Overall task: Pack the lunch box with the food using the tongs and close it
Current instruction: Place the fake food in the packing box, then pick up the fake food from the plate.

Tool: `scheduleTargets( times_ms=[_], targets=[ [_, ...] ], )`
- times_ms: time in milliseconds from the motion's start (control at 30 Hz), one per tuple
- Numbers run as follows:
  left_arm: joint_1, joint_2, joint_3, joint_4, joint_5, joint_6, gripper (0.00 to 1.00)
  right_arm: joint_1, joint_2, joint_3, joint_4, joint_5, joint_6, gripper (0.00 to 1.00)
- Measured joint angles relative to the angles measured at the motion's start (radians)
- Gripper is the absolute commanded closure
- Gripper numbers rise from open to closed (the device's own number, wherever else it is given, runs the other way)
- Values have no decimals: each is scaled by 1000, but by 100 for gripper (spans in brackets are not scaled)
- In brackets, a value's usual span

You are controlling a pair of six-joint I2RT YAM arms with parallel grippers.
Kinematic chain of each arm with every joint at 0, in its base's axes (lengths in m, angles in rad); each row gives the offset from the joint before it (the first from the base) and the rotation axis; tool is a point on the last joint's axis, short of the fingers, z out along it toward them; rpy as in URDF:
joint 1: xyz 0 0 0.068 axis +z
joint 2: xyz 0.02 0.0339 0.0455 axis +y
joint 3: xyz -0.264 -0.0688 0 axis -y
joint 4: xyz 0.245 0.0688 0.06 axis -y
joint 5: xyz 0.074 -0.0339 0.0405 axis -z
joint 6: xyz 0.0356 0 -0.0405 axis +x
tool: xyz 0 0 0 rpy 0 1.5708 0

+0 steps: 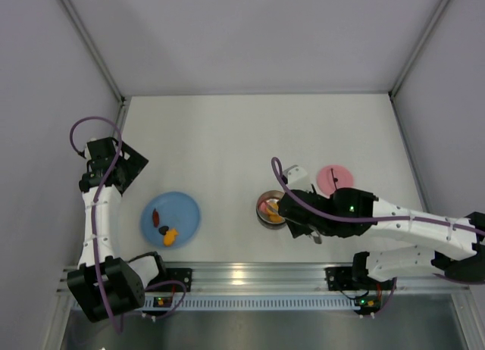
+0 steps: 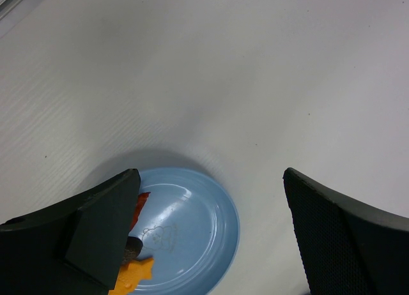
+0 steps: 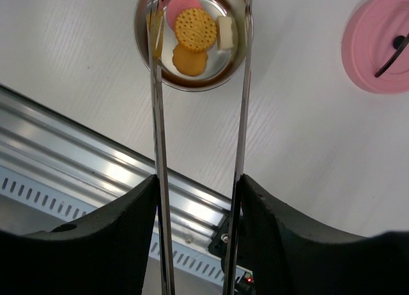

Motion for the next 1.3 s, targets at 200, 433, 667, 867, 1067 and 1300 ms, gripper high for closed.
scheduleTargets(
  times_ms=[200,433,667,867,1067,1300],
  targets=[
    [0,0,0,0,0,0,1,0,26,41,1,0,-21,49],
    [0,0,0,0,0,0,1,-4,171,214,70,-22,-115,50],
    [0,0,0,0,0,0,1,-6,390,366,221,-153,-221,53],
    [0,1,0,0,-1,0,1,-2,594,501,300,-259,-294,53],
    [0,1,0,0,-1,0,1,4,702,570,345,-341,-344,53],
    [0,8,0,0,-1,0,1,18,801,631,386,-401,-372,53]
  ],
)
